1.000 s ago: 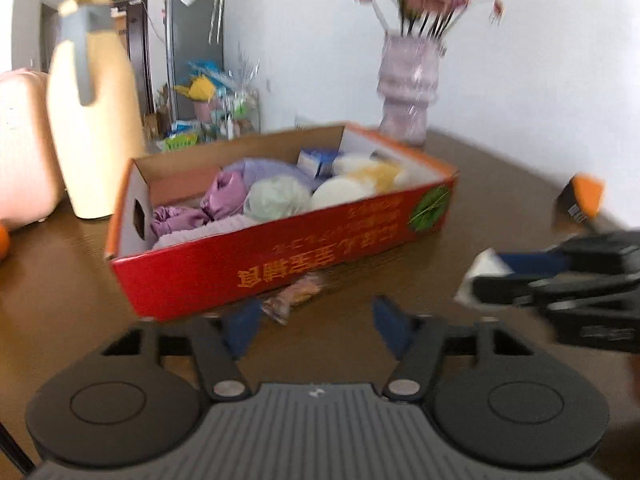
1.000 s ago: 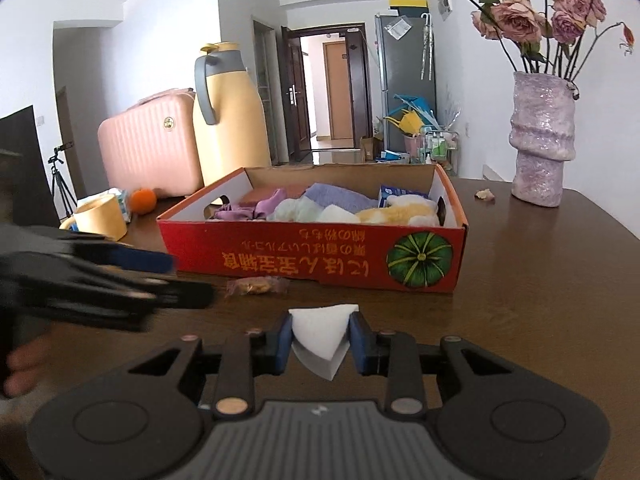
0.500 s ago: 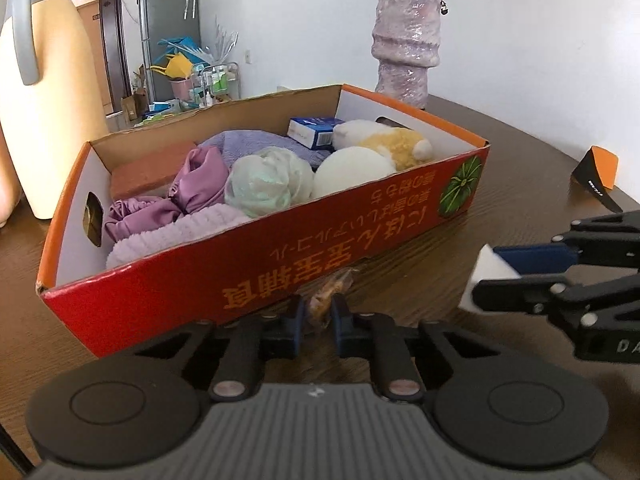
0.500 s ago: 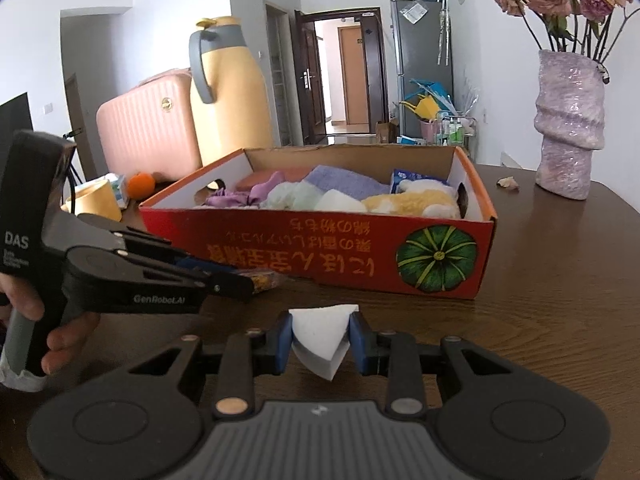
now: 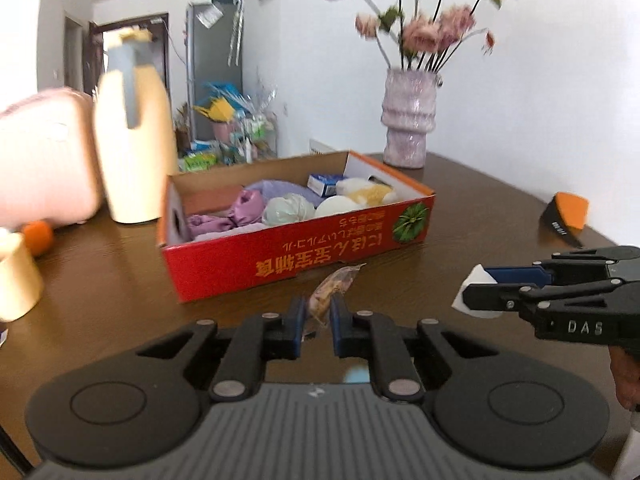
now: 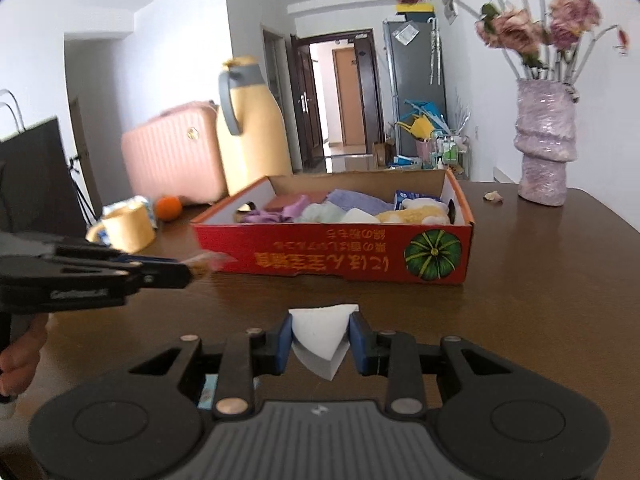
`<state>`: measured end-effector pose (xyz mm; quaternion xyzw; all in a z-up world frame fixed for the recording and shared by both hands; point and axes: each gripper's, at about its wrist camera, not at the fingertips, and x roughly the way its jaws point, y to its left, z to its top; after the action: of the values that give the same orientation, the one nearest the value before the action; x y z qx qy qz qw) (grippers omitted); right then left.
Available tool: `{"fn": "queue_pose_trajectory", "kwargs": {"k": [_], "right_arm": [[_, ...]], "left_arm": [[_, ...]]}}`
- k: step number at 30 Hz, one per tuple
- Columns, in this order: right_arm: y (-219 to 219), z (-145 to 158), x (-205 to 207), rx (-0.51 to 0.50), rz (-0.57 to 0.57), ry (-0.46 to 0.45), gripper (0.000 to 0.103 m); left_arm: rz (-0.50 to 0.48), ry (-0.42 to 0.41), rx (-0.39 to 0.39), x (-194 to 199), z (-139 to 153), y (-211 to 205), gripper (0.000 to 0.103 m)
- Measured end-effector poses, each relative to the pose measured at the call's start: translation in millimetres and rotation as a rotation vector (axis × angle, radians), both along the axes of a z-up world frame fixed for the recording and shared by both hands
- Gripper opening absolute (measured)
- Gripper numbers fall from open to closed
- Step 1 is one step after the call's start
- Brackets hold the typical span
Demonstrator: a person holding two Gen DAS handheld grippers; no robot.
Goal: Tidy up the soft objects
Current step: 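Carry the wedge and snack packet into the box and open both tools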
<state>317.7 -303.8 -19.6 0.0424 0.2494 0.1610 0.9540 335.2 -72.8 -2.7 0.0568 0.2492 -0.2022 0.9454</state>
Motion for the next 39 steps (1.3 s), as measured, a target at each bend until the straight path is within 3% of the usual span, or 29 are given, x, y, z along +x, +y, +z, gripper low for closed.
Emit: {"fn": "queue_pose_trajectory", "kwargs": {"k": [4,8,14,18,22,25,28,33,39], "right_arm": [[-4.0,11.9,-47.6,0.021,-0.008,-0.025,0.030],[-2.8,23.2,-67.0,0.010,-0.015,-0.052,0.030],[-1.9,34.0,-71.3,0.004,-0.004,-0.082,0.030],[-0.6,41.2,-53.2,-0.023,0.001,-0.111,0.030],[-2.7,54.2,-9.8,-0.021,0.006,-0.146,0.030],[-6.1,65.6,45.1,-0.018,0.006,-0.143,0.030],[-8.9,71.8,104.8,-0.026,0.001,-0.105,0.030],[-5.1,57.9,193.2,-0.038,0.008,-0.016,0.030],[8.0,23.8,264.4,-0.060,-0.015,0.069,0.035]], "left_arm": [[0.014,-0.032,-0.042,-50.1,16.2,16.2,0.014],[0.014,-0.067,-0.071,-72.7,31.9,20.7,0.014],[-0.006,-0.099,-0.085,-77.5,44.0,15.3,0.014],[-0.028,-0.096,-0.077,-57.6,48.3,7.3,0.014],[-0.060,-0.094,-0.063,-11.9,62.1,-11.0,0.014],[-0.063,-0.100,-0.035,34.9,71.6,-28.9,0.014],[-0.063,-0.054,-0.023,92.2,72.6,-44.1,0.014],[-0.009,0.031,0.015,185.3,52.4,-64.6,0.014],[0.053,0.212,-0.036,267.7,16.2,-68.5,0.015]]}}
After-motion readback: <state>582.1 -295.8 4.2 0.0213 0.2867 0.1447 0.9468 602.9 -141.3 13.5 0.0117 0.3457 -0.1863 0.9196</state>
